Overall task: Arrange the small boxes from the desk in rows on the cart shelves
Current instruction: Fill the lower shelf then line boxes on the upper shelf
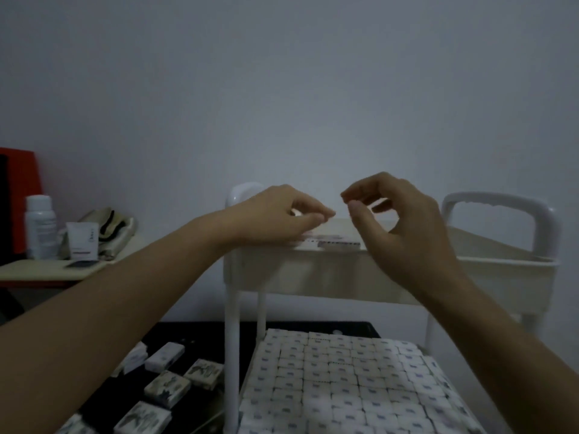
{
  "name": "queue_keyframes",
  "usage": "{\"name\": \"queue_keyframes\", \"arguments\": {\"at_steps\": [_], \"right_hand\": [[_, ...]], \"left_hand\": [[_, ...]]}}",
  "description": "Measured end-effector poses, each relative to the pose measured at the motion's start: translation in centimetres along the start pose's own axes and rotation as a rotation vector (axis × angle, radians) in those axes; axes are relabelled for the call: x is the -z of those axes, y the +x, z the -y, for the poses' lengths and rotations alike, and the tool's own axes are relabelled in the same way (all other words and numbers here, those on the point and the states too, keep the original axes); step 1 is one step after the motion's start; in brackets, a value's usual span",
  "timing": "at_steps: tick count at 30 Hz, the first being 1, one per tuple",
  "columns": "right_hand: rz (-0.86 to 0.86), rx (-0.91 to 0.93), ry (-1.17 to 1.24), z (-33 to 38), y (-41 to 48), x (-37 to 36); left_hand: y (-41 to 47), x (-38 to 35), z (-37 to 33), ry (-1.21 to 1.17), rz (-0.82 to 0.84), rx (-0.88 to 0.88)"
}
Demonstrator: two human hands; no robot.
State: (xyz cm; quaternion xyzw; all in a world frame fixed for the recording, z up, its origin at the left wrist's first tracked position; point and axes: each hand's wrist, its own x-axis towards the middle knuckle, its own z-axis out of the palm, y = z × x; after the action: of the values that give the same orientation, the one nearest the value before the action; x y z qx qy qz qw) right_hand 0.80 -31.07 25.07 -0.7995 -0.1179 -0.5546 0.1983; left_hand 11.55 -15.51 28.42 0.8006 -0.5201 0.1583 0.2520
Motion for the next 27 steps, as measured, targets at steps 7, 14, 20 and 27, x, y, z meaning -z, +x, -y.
{"name": "queue_keyframes", "arguments": {"at_steps": [7,14,20,27], "right_hand": [[0.105,0.228,0.259,7.8,-4.9,-6.0],[0.622,0.057,0.311,10.3,-9.5,-18.6],[0.990,-0.485,0.095,7.4,-12.9,-33.4],[0.953,-0.758,-0.234,3.7,-14.1,-42.5]], "left_hand": [[-13.8,2.6,3.1,0.241,-0.655,-0.175],[-30.6,-2.1,14.7,0.291,-0.580,0.428],[-36.3,-5.1,21.6,0.226,-0.449,0.772],[-34.0,-4.3,27.8,0.396,-0.137,0.723]]}}
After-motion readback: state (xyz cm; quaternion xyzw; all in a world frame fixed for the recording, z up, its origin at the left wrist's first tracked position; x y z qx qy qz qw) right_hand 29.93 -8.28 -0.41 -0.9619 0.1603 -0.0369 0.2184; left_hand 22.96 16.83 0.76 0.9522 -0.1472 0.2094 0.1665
